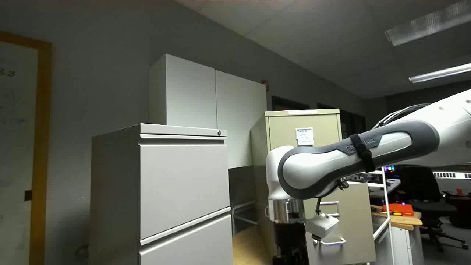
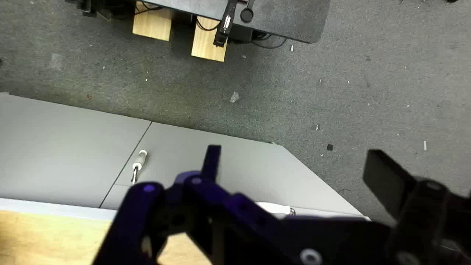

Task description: Close the bottom drawer of the file cabinet to the right

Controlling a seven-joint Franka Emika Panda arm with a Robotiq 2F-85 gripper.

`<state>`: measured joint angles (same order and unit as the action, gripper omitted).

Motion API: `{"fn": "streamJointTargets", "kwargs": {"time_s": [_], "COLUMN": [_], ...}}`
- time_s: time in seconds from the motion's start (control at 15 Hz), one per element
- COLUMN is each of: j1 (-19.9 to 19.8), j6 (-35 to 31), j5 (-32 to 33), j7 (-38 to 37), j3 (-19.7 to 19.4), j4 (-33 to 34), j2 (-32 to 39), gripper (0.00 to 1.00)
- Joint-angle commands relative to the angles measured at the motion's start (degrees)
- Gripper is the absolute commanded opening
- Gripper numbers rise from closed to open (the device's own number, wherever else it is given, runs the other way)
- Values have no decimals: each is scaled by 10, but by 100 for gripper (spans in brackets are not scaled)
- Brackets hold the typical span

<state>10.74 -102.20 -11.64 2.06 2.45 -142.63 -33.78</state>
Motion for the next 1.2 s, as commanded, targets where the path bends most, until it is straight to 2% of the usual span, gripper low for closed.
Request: {"fn": "streamJointTargets", "kwargs": {"time_s": [0.0,0.53,0.67,1.13], "j1": [-11,-19,-34,-132], "j6": [1,-5,-24,-122], "j5": [-5,1,4,6], "j7": [5,-2,-30,-111], "j3": [9,13,14,-24], "j4": [1,-2,-3,-43], "j2": [0,2,6,7], "gripper": [100,100,75,20]}}
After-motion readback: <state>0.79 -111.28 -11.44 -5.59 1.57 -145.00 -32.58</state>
